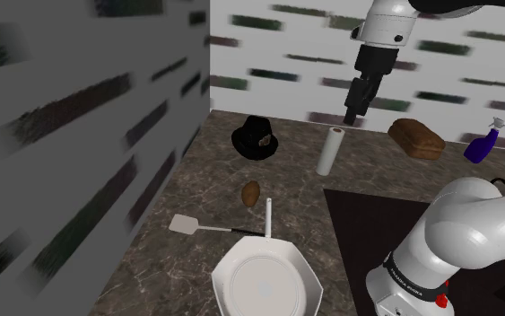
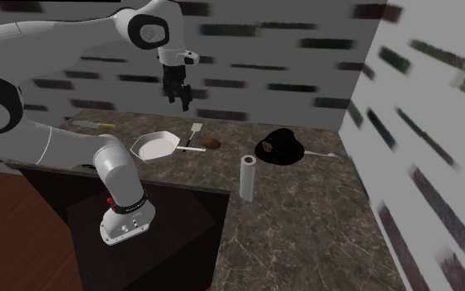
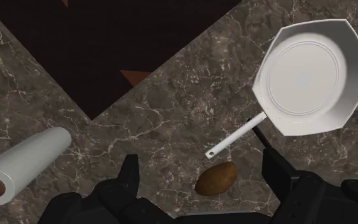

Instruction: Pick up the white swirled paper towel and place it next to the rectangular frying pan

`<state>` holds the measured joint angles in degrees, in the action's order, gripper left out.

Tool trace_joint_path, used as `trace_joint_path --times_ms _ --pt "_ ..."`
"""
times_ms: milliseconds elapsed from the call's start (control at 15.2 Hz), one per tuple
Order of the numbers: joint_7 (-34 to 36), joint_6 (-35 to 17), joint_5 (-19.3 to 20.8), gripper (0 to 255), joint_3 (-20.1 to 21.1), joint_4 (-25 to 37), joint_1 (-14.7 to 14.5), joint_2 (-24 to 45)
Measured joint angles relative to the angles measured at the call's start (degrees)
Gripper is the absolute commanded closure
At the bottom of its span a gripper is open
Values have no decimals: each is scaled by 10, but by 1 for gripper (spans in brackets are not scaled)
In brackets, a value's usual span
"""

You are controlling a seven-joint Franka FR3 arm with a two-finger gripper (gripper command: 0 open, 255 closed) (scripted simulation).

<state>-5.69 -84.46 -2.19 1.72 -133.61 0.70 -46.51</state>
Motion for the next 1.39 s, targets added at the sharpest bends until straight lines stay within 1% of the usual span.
trace_joint_path --times_ms 66,198,330,528,1056,1386 --pt "0 0 0 0 0 0 0 0" --pt "-13 -16 9 0 -10 -7 3 8" --pt "-35 -38 24 0 -27 -10 9 26" --pt "-72 -76 48 0 -58 -30 20 40" --pt "-163 -188 94 0 -135 -21 40 148" --pt "-221 -253 101 0 -181 14 46 237"
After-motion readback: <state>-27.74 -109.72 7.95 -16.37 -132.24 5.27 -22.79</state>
